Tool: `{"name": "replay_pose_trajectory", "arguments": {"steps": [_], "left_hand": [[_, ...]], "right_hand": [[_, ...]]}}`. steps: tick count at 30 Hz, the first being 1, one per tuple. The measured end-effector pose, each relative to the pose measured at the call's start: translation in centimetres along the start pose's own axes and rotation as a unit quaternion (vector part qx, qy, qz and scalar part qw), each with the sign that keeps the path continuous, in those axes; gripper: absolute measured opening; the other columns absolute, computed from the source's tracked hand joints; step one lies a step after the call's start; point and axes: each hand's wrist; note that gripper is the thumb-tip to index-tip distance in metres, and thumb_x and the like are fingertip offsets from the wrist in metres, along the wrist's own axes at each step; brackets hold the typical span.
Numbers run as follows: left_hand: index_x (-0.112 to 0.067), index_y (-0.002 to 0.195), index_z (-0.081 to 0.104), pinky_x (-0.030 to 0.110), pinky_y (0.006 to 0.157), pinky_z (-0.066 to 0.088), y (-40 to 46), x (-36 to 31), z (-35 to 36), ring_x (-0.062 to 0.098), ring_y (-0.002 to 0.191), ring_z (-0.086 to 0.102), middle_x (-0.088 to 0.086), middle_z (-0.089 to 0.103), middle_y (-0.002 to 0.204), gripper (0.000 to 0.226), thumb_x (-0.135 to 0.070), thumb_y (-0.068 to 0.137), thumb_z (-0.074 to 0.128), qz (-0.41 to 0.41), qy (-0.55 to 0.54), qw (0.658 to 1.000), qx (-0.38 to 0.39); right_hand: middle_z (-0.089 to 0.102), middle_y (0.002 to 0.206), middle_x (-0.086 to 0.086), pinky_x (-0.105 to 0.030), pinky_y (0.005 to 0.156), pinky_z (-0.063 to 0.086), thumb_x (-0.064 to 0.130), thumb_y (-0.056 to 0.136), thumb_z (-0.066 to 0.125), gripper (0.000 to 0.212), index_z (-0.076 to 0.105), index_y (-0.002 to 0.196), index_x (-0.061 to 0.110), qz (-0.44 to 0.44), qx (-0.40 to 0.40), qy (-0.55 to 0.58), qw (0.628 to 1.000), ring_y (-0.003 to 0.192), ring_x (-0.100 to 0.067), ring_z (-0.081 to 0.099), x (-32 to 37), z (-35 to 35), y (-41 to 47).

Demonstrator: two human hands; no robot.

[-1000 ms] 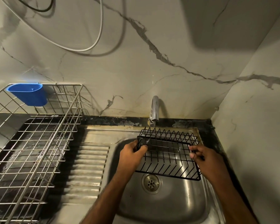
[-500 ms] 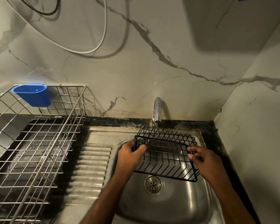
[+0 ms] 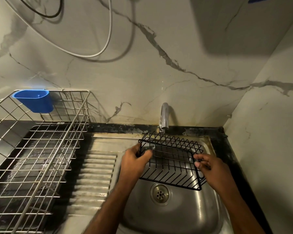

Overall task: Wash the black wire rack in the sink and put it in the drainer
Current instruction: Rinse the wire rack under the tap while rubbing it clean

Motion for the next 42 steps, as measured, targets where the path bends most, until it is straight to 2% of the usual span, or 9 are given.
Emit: {"name": "replay_pose_trajectory", "arguments": {"steps": [3, 11, 19, 25, 28, 30, 33, 36, 42], "left_hand": [[-0.014, 0.084, 0.068, 0.032, 0.058, 0.045, -0.1, 0.0, -0.3, 0.009, 0.059, 0.052, -0.004, 0.059, 0.062, 0.037, -0.049, 0.076, 0.062, -0.005, -0.002, 1.0, 0.0], [-0.016, 0.092, 0.072, 0.039, 0.062, 0.054, -0.2, 0.3, -1.2, 0.011, 0.063, 0.058, 0.013, 0.072, 0.079, 0.03, -0.043, 0.083, 0.066, -0.007, 0.011, 1.0, -0.013], [-0.014, 0.095, 0.071, 0.054, 0.073, 0.058, -0.2, 0.5, -1.6, 0.032, 0.073, 0.068, 0.015, 0.072, 0.084, 0.047, -0.054, 0.072, 0.063, -0.008, 0.002, 1.0, -0.019], [-0.011, 0.101, 0.071, 0.051, 0.078, 0.059, -0.2, 0.2, -1.7, 0.035, 0.089, 0.07, 0.016, 0.074, 0.091, 0.031, -0.037, 0.085, 0.068, -0.014, 0.014, 1.0, -0.02], [-0.022, 0.088, 0.068, 0.038, 0.072, 0.06, -0.2, 0.0, -1.8, 0.031, 0.079, 0.07, 0.012, 0.074, 0.085, 0.007, -0.029, 0.089, 0.07, -0.01, 0.011, 1.0, -0.023], [-0.024, 0.081, 0.064, 0.035, 0.067, 0.057, -0.2, -0.1, -2.0, 0.028, 0.074, 0.067, 0.01, 0.071, 0.081, 0.012, -0.034, 0.085, 0.069, -0.008, 0.003, 1.0, -0.023], [-0.009, 0.093, 0.069, 0.047, 0.064, 0.055, -0.1, 0.1, -2.2, 0.032, 0.065, 0.062, 0.012, 0.07, 0.074, 0.046, -0.049, 0.074, 0.063, -0.011, 0.001, 1.0, -0.014], [-0.01, 0.09, 0.069, 0.036, 0.055, 0.044, 0.0, 0.2, -2.4, 0.014, 0.055, 0.049, 0.002, 0.058, 0.062, 0.045, -0.05, 0.072, 0.063, -0.016, -0.011, 1.0, -0.005], [-0.009, 0.094, 0.069, 0.036, 0.053, 0.041, 0.1, 0.5, -2.8, 0.015, 0.055, 0.048, 0.002, 0.058, 0.062, 0.046, -0.049, 0.072, 0.063, -0.021, -0.016, 0.999, -0.019]], "right_hand": [[0.07, 0.095, 0.009, -0.015, 0.072, 0.045, 0.02, 0.09, 0.07, 0.025, 0.07, 0.114, 0.026, 0.0, 0.005, 0.005, 1.0, 0.085, 0.006, 0.06, 0.2, 0.2, 0.0], [0.071, 0.095, 0.013, -0.03, 0.084, 0.055, 0.03, 0.088, 0.071, 0.025, 0.068, 0.111, 0.039, -0.005, 0.014, -0.014, 1.0, 0.089, 0.002, 0.064, 0.1, 0.8, -0.1], [0.069, 0.094, 0.016, -0.023, 0.079, 0.051, 0.029, 0.089, 0.07, 0.025, 0.069, 0.113, 0.036, -0.001, 0.015, 0.0, 1.0, 0.088, 0.005, 0.063, 0.3, 1.3, 0.0], [0.072, 0.098, 0.014, -0.02, 0.078, 0.052, 0.029, 0.089, 0.07, 0.025, 0.069, 0.112, 0.037, -0.004, 0.016, -0.003, 1.0, 0.088, 0.005, 0.065, 0.2, 1.5, 0.1], [0.071, 0.097, 0.016, -0.022, 0.081, 0.054, 0.028, 0.09, 0.07, 0.025, 0.068, 0.112, 0.038, -0.003, 0.016, -0.002, 1.0, 0.087, 0.006, 0.064, 0.3, 1.6, 0.1], [0.071, 0.095, 0.016, -0.024, 0.082, 0.056, 0.027, 0.089, 0.07, 0.024, 0.068, 0.111, 0.037, -0.004, 0.013, -0.001, 1.0, 0.087, 0.006, 0.064, 0.3, 1.7, 0.1], [0.071, 0.095, 0.014, -0.017, 0.077, 0.051, 0.025, 0.089, 0.07, 0.025, 0.068, 0.112, 0.034, -0.005, 0.013, 0.007, 1.0, 0.087, 0.006, 0.064, 0.5, 2.0, 0.2], [0.072, 0.094, 0.013, -0.016, 0.076, 0.05, 0.023, 0.089, 0.071, 0.026, 0.069, 0.113, 0.032, -0.008, 0.013, 0.012, 1.0, 0.087, 0.005, 0.066, 0.5, 2.1, 0.2], [0.073, 0.095, 0.013, -0.02, 0.079, 0.053, 0.023, 0.088, 0.072, 0.026, 0.07, 0.112, 0.033, -0.007, 0.012, 0.013, 1.0, 0.088, 0.004, 0.066, 0.7, 2.4, 0.2]]}}
Point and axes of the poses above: each hand's wrist, its own y-axis towards the middle knuckle, its own z-axis out of the palm, x = y × z
